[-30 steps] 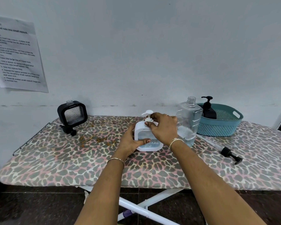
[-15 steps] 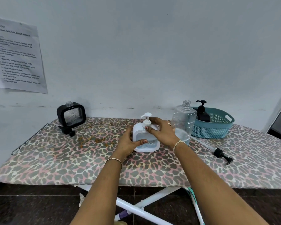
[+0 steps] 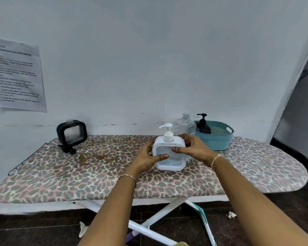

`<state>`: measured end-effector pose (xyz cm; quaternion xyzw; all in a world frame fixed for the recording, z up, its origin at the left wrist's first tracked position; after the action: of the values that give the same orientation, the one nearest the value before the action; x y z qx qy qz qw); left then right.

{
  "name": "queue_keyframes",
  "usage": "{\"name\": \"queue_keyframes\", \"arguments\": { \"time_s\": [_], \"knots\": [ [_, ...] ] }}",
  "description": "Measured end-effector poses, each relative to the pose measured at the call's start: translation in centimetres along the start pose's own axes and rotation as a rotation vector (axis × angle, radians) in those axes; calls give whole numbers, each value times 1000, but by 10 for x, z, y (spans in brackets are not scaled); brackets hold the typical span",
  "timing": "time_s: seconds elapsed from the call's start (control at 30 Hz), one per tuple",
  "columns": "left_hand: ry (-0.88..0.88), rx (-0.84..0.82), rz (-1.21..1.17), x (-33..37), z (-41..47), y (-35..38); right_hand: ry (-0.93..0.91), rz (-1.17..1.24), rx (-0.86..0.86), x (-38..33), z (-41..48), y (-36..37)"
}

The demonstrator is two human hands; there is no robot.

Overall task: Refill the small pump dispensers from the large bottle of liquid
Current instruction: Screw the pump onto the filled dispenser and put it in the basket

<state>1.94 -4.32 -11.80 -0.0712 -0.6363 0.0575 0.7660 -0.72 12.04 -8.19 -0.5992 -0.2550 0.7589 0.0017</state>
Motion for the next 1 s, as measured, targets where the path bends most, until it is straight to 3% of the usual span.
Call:
{"name": "queue_keyframes", "arguments": {
  "time_s": [0.3,0.43,0.63,0.87,1.0],
  "knots": [
    [-20,42,-21,15,21,55,32,-221,338,-7,-42,-146],
    [1,128,157,7,32,58,65,-334,549,-9,-42,-210],
    [-73,105,267,-24,60,66,135,-324,820,-4,-12,-256],
    [-238,-102,230,-56,87,70,296,-359,833,38,48,-256],
    [-202,-198,245,-51,101,76,372,-393,761,72,75,-248]
  ]
}}
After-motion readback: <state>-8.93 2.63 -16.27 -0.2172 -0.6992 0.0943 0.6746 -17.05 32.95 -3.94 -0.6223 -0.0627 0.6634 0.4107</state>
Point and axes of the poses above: each hand's wrist, its own z-axis towards the middle knuckle, its own y-axis out of the palm, x = y × z, the point moved 10 cm from there along z, towards the middle knuckle
